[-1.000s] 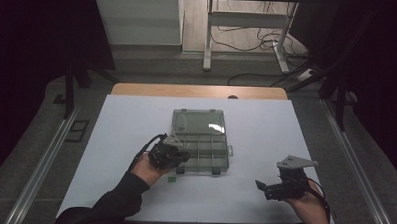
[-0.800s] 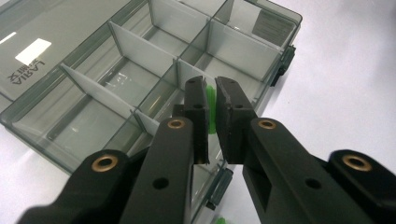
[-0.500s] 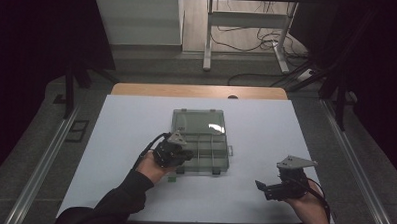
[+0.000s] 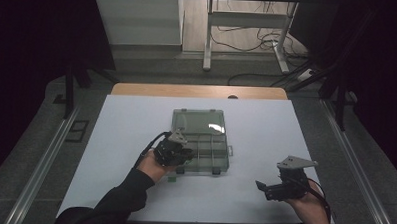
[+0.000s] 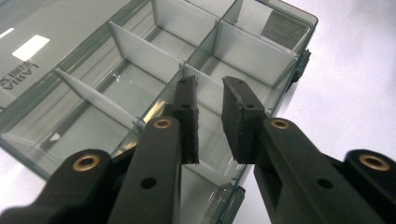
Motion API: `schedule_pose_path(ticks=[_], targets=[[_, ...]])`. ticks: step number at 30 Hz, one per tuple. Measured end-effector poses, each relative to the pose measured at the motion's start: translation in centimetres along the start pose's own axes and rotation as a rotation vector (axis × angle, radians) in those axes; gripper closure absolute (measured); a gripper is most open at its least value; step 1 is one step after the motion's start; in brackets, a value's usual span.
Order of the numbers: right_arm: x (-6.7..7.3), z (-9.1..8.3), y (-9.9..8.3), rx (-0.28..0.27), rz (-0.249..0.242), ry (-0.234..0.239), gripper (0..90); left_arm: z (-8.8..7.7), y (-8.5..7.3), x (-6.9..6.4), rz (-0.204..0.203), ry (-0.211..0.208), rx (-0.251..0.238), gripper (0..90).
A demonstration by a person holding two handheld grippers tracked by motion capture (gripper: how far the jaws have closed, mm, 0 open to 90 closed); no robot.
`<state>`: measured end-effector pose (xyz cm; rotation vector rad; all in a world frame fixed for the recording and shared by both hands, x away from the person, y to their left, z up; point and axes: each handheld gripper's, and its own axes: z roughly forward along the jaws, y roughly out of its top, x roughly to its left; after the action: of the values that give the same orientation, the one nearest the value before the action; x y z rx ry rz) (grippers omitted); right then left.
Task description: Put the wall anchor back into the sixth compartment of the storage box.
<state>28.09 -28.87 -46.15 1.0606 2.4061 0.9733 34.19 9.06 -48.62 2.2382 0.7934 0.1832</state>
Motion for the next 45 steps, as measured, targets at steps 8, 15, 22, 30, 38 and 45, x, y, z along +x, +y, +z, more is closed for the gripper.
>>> schedule_pose_path(ticks=[8, 15, 22, 30, 38, 45], targets=[[0.0, 0.0, 0.0, 0.001, -0.001, 0.0, 0.0, -0.5, 0.0, 0.3, -0.017, 0.004, -0.011, 69.7], [0.0, 0.0, 0.0, 0.0, -0.001, 0.0, 0.0, -0.6, 0.0, 0.3, -0.019, 0.011, -0.007, 64.6], [0.0, 0.0, -0.1, 0.001, 0.0, -0.001, 0.0, -1.0, -0.1, 0.3, -0.025, 0.017, -0.006, 55.6], [-0.1, 0.0, -0.1, 0.001, 0.0, -0.003, 0.0, -2.0, -0.3, 0.5, -0.032, 0.019, -0.021, 46.1], [-0.1, -0.1, -0.1, 0.0, -0.001, -0.003, 0.0, -2.5, -0.6, 0.7, -0.032, 0.019, -0.026, 35.1], [-0.1, -0.1, -0.1, 0.001, -0.002, -0.003, 0.0, -2.9, -1.0, 0.6, -0.028, 0.018, -0.025, 26.2]])
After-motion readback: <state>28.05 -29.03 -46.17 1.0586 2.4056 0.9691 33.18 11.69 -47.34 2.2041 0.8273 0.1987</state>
